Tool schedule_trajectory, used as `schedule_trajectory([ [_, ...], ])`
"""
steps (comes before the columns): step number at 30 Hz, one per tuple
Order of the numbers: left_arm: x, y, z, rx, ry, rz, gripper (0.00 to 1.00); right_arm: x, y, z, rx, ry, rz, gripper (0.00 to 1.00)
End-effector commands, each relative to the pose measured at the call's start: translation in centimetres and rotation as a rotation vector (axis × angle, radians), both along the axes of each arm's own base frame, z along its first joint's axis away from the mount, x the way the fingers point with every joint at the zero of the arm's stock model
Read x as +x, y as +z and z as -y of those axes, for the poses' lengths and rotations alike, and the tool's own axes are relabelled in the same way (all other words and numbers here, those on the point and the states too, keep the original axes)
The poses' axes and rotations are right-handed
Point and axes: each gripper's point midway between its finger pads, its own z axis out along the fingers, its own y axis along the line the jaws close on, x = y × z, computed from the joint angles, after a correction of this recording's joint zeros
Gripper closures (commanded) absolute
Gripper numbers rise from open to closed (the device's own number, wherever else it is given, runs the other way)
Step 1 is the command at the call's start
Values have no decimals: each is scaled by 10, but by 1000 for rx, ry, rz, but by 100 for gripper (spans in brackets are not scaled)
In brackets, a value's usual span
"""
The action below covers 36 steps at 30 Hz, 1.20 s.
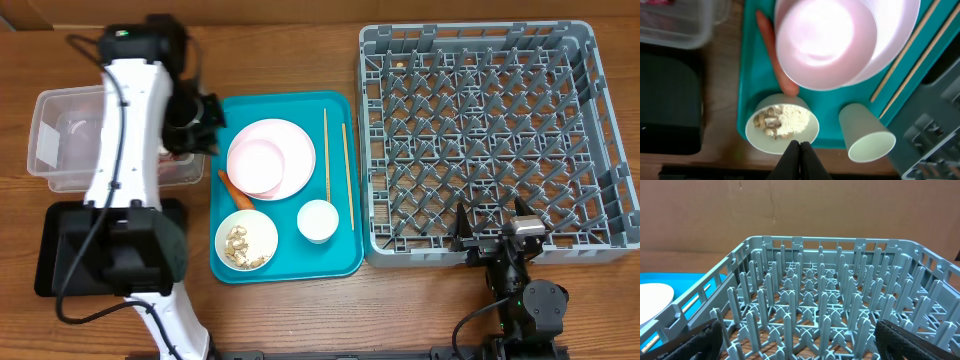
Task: Sort waste into correct bins and load items into the dishwasher
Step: 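Move the left gripper over the white bowl of rice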
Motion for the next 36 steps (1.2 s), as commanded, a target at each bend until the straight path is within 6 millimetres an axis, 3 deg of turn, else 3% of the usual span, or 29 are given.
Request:
schedule_trajectory([
  [1,-7,5,15,57,-96,16,96,0,-3,0,-11,-1,1,0],
  [9,-23,13,68,62,-257,47,96,0,-3,0,-11,-1,1,0],
  [14,-45,26,84,57,-322,76,96,0,-3,0,-11,-1,1,0],
  [17,-63,32,82,77,-321,79,96,0,-3,0,-11,-1,1,0],
  [23,-97,28,47,241,-152,77,96,0,-3,0,-11,-1,1,0],
  [31,-85,24,55,198,-125,162,96,0,-3,0,-11,-1,1,0],
  [33,-78,24,58,188,-120,189,75,0,-3,0,-11,-1,1,0],
  [36,-70,25,61,176,-116,223,63,0,-3,0,-11,-1,1,0],
])
